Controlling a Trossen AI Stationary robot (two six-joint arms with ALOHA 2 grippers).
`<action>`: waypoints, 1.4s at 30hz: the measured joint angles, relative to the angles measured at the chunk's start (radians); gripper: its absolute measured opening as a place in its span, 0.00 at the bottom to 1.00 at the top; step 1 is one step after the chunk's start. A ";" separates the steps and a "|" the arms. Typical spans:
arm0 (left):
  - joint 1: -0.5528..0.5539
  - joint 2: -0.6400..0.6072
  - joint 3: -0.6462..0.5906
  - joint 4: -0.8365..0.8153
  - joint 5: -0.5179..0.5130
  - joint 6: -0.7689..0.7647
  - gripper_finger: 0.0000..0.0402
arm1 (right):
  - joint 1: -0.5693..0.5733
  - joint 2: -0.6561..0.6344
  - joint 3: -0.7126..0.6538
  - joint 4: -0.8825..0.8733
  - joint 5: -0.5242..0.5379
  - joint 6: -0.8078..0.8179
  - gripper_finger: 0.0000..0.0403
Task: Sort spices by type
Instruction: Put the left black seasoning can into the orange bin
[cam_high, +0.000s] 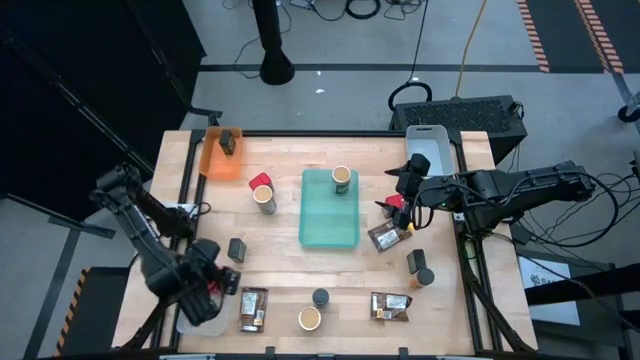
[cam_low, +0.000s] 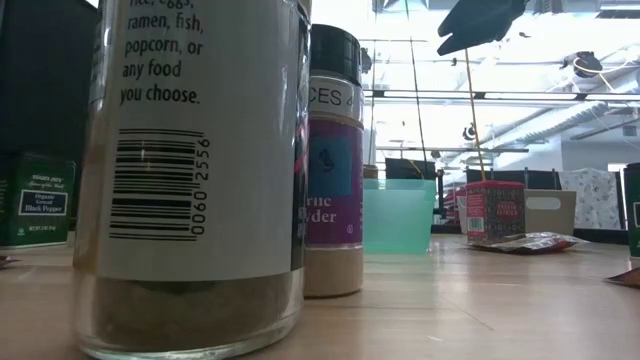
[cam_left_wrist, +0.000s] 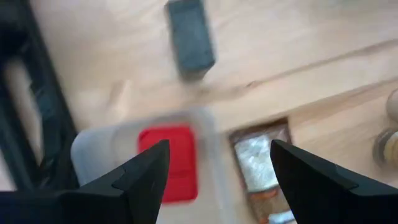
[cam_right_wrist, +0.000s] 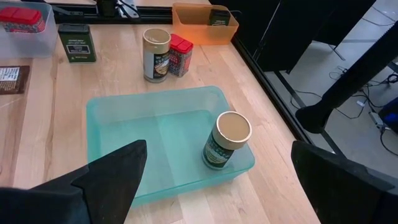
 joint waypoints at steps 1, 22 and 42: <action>0.023 0.000 0.000 0.003 -0.010 0.033 0.69 | 0.000 0.000 0.000 0.000 0.000 -0.003 0.95; 0.355 0.001 -0.070 0.000 0.036 0.539 0.69 | 0.000 0.000 0.000 0.000 0.000 -0.022 0.95; 0.384 -0.104 -0.301 0.186 0.082 0.505 0.69 | 0.000 0.000 0.000 -0.008 0.000 -0.022 0.95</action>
